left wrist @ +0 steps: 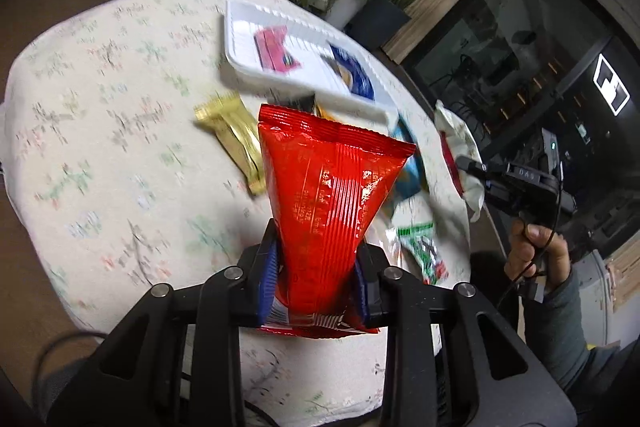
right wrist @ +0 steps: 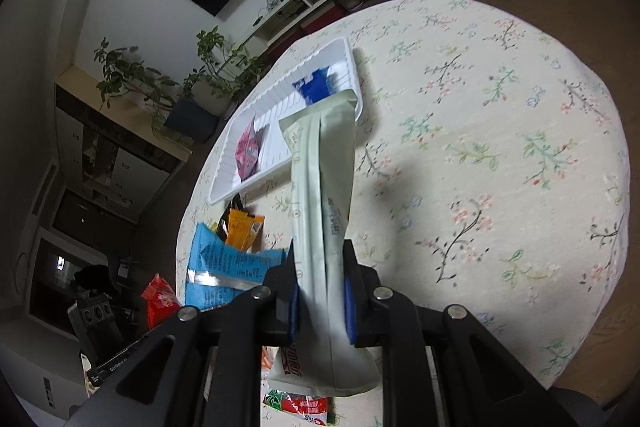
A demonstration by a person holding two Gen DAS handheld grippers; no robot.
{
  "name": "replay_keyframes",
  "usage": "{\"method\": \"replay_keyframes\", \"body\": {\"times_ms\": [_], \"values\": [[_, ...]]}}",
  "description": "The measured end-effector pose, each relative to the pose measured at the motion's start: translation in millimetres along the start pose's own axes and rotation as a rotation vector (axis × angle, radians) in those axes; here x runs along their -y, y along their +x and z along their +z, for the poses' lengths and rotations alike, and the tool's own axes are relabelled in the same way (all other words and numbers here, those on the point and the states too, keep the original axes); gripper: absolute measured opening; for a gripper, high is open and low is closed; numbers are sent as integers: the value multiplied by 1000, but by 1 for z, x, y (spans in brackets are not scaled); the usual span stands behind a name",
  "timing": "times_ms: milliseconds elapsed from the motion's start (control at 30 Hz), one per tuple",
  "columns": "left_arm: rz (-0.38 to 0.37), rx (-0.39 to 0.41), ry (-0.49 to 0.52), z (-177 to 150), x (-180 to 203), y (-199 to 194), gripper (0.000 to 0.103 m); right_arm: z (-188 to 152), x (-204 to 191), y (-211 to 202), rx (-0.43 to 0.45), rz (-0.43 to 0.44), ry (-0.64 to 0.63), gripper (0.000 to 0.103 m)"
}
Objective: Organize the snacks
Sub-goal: 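Lower the red bag and white packet into the tray and open both tools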
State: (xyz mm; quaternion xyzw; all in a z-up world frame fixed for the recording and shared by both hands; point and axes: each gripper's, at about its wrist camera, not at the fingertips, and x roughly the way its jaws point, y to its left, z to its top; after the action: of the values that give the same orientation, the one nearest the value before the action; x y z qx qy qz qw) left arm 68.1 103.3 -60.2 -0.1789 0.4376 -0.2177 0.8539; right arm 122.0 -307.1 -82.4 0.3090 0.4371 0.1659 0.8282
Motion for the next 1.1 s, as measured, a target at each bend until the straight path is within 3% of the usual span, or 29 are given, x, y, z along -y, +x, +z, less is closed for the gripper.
{"method": "replay_keyframes", "body": {"times_ms": [200,400,700,833,1100], "values": [[14,44,4,49,-13,-12,28,35,8,-20,78,-39,26,18],[26,30,41,123,-15,10,28,79,-33,-13,108,-32,-76,18],[73,-48,54,228,-11,85,28,130,-103,79,-5,-28,-208,18],[104,-95,44,242,-16,121,28,138,-114,123,-58,-63,-229,18],[139,-136,33,236,-26,160,28,139,-118,183,-130,-152,-283,18]]}}
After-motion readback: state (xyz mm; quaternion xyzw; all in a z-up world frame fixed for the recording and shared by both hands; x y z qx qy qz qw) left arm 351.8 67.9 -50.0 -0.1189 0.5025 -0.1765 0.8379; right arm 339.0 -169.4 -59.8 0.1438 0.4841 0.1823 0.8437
